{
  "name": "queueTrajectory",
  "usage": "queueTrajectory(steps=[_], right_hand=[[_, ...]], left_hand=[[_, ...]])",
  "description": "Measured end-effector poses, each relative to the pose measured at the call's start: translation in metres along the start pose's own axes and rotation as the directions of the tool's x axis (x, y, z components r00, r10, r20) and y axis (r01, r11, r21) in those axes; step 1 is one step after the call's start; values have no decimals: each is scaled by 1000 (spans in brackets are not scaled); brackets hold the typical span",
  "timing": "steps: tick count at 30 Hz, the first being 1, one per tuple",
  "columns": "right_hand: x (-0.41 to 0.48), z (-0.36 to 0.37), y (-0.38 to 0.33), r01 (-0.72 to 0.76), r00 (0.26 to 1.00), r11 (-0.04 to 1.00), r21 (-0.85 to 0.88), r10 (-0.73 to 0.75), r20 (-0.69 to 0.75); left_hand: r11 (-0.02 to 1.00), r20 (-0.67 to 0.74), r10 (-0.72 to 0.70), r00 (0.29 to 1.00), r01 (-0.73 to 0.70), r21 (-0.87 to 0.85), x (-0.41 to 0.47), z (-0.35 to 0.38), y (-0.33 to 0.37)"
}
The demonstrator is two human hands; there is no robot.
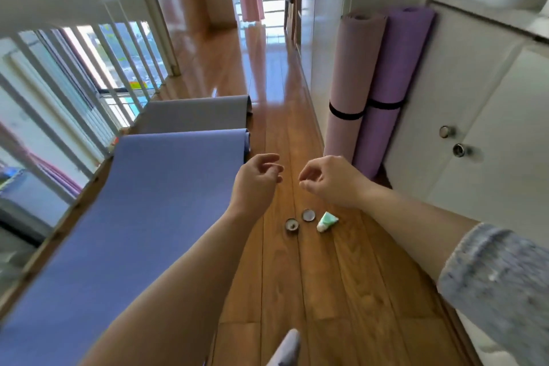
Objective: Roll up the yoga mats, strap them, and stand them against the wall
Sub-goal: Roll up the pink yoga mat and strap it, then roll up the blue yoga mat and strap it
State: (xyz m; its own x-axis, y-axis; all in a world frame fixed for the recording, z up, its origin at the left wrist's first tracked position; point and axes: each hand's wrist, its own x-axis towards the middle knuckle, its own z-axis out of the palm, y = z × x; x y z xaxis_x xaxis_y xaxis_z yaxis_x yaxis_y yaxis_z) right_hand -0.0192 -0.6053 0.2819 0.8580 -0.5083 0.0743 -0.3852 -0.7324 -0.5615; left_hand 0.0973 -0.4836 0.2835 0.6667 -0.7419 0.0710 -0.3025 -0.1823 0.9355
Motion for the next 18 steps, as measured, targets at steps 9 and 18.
queueTrajectory(steps=[9, 18], right_hand=[[-14, 11, -4, -63, 990, 996, 58, 55, 126], [-55, 87, 24, -6, 994, 1000, -7, 7, 109]], left_hand=[[988, -5, -84, 996, 84, 131, -21, -1, 3], [974, 3, -60, 998, 58, 217, -58, 23, -72]])
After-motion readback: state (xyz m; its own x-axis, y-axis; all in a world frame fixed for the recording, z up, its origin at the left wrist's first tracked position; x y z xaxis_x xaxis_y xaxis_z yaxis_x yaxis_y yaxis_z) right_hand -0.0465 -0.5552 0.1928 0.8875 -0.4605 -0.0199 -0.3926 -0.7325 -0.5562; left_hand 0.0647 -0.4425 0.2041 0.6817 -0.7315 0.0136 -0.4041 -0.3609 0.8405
